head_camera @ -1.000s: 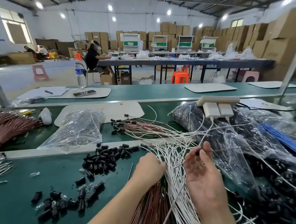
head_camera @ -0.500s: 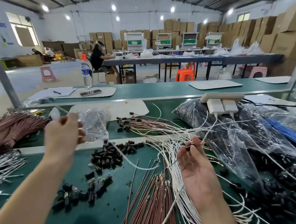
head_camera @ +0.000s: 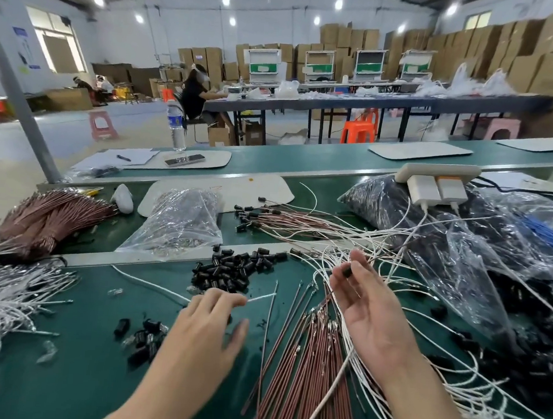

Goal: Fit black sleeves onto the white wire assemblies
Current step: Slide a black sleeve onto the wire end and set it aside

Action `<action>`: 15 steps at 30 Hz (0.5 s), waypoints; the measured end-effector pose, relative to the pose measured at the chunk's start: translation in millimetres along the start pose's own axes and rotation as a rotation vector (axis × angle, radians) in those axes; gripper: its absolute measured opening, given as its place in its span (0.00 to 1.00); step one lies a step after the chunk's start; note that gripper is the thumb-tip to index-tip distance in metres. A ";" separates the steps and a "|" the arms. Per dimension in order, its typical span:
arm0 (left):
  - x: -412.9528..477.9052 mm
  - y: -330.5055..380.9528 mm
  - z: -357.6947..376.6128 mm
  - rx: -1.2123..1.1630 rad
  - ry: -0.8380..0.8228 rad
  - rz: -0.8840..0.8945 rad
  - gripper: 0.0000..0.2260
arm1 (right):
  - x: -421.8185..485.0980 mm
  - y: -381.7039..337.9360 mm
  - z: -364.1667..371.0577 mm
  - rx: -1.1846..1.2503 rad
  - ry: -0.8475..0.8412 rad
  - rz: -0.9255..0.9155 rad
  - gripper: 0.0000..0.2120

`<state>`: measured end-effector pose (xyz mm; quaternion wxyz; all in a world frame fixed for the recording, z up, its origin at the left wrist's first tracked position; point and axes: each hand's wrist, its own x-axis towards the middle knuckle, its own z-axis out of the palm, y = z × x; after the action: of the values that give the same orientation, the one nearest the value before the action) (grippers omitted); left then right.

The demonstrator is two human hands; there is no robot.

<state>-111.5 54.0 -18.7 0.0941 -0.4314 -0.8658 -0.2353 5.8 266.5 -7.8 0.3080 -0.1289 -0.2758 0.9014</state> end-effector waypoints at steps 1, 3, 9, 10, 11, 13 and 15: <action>2.5 3.5 4.7 0.015 0.013 0.004 0.17 | 0.0 0.4 0.1 -0.014 -0.001 0.009 0.11; 7.0 5.9 12.8 0.072 0.031 0.010 0.18 | 0.2 1.2 0.8 -0.039 -0.005 0.040 0.10; 21.7 5.4 27.7 0.135 0.124 -0.043 0.12 | 2.7 3.7 0.8 -0.073 -0.011 0.082 0.11; 24.4 6.2 29.9 0.136 0.130 -0.057 0.13 | 3.1 4.3 1.4 -0.079 -0.010 0.082 0.11; 26.6 7.1 31.7 0.138 0.131 -0.063 0.12 | 3.4 5.0 1.8 -0.088 -0.008 0.084 0.10; 28.6 8.3 35.8 0.150 0.105 -0.058 0.09 | 3.7 6.3 2.5 -0.107 -0.008 0.089 0.10; 27.3 6.6 40.7 0.092 0.092 -0.047 0.11 | 4.2 7.4 1.9 -0.117 -0.004 0.092 0.11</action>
<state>-121.3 96.4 -42.0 0.1479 -0.3951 -0.8803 -0.2169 -1.8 263.4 -10.8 0.2577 -0.1571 -0.3223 0.8972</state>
